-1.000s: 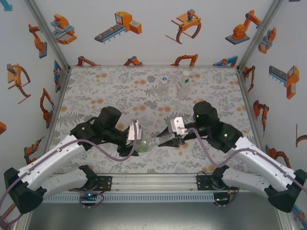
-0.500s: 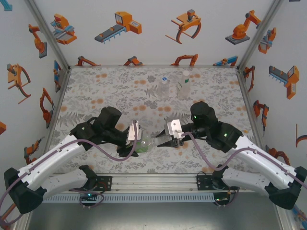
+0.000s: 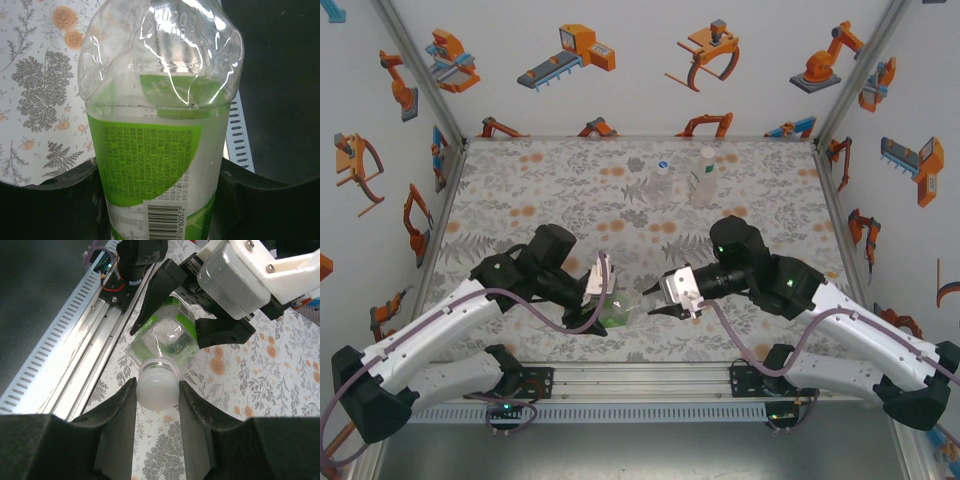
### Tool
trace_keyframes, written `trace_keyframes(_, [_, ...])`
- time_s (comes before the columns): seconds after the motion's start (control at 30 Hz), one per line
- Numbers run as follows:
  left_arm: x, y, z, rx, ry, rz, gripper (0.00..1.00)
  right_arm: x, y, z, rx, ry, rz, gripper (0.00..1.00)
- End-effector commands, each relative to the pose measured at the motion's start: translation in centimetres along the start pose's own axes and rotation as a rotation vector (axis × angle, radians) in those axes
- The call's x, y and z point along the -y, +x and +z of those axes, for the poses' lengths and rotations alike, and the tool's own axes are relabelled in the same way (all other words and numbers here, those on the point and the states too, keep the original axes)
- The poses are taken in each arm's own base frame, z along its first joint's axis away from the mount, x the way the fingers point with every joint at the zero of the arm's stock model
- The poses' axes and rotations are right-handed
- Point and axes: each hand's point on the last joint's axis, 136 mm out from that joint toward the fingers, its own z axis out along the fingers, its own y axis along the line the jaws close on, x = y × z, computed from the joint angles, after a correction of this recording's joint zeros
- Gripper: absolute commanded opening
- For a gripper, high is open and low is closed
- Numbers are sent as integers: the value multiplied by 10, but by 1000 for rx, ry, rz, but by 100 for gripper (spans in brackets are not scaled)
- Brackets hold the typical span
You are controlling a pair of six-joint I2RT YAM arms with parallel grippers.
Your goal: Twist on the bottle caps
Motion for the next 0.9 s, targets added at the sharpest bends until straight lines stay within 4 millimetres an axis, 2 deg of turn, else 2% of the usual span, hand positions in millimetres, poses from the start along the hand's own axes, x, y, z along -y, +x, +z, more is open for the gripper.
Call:
trace_keyframes(0.0, [3,-40,-11,125,30,83,0,-3,0,3,-23,-9,-70,0])
trace_keyframes(0.27, [-6,-46,-15,152,32,14,0,-9,-4,-1,-15,3,-136,0])
trace_keyframes(0.6, [10,-58,-25,239,126,33,0,-15,-3,-2,-4,-4,-168,0])
trace_keyframes(0.87, [1,-52,-23,202,75,34,0,-13,-3,5,-23,-59,-11,0])
